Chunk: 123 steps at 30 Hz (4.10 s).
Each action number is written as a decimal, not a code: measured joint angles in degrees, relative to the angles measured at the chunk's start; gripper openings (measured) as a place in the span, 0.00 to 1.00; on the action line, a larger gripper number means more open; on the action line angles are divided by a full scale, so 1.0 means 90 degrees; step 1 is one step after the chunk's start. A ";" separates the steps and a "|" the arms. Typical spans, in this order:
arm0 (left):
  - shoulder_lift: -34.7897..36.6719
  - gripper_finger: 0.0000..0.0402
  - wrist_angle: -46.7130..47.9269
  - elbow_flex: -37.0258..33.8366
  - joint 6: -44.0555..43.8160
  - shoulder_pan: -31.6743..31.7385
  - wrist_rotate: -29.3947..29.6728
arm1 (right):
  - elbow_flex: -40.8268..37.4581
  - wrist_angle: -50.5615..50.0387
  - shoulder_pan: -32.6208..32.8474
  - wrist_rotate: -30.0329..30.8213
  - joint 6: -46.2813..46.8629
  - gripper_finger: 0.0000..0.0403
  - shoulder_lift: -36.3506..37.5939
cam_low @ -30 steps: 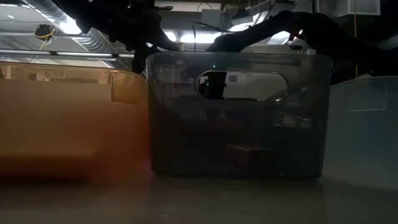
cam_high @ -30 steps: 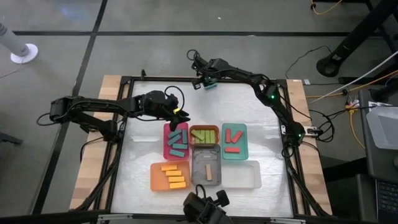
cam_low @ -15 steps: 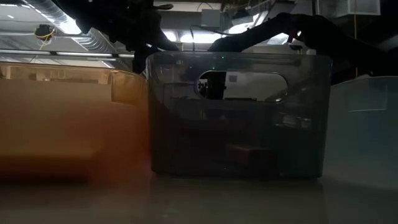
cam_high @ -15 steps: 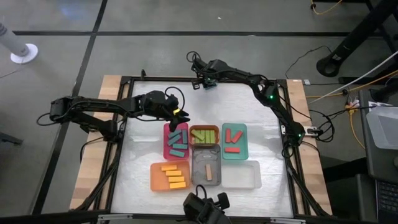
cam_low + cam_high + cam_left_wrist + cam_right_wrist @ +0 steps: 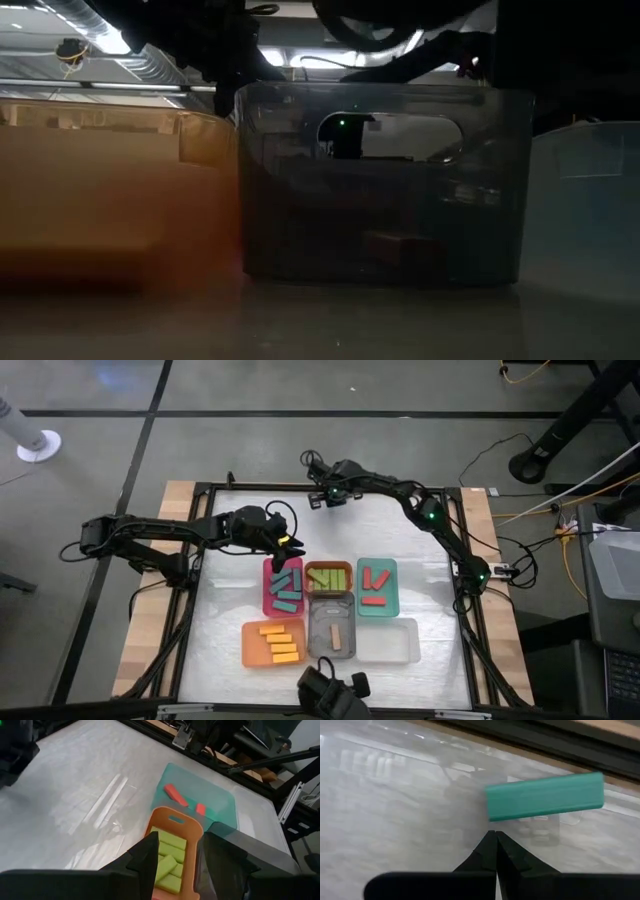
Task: Sort blocks
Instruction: Put the blue block into the pink bin
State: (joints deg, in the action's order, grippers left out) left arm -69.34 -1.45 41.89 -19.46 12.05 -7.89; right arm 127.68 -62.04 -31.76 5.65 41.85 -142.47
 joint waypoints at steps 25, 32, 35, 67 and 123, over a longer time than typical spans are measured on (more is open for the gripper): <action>-0.0002 0.36 0.0294 0.0000 0.0052 0.0000 -0.0002 | 0.0004 0.0653 -0.0232 -0.0517 0.0116 0.01 0.0012; -0.0002 0.36 0.0291 0.0000 0.0099 0.0000 0.0001 | 0.0004 0.0650 -0.0268 -0.0423 0.0307 0.01 0.0012; -0.0002 0.36 0.0289 0.0000 0.0101 0.0000 -0.0002 | 0.0004 0.0691 -0.0271 -0.0317 0.0334 0.01 0.0012; -0.0002 0.36 0.0281 0.0000 0.0170 -0.0002 0.0000 | 0.0007 0.0540 -0.0505 -0.2364 0.0604 0.01 -0.0073; -0.0002 0.36 0.0284 0.0000 0.0181 0.0000 0.0003 | 0.0188 -0.0618 0.0160 -0.1424 -0.8904 0.49 0.0066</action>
State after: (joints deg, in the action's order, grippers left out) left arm -69.36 1.10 41.89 -17.82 12.05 -7.86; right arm 129.38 -67.60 -30.33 -7.17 -38.28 -141.88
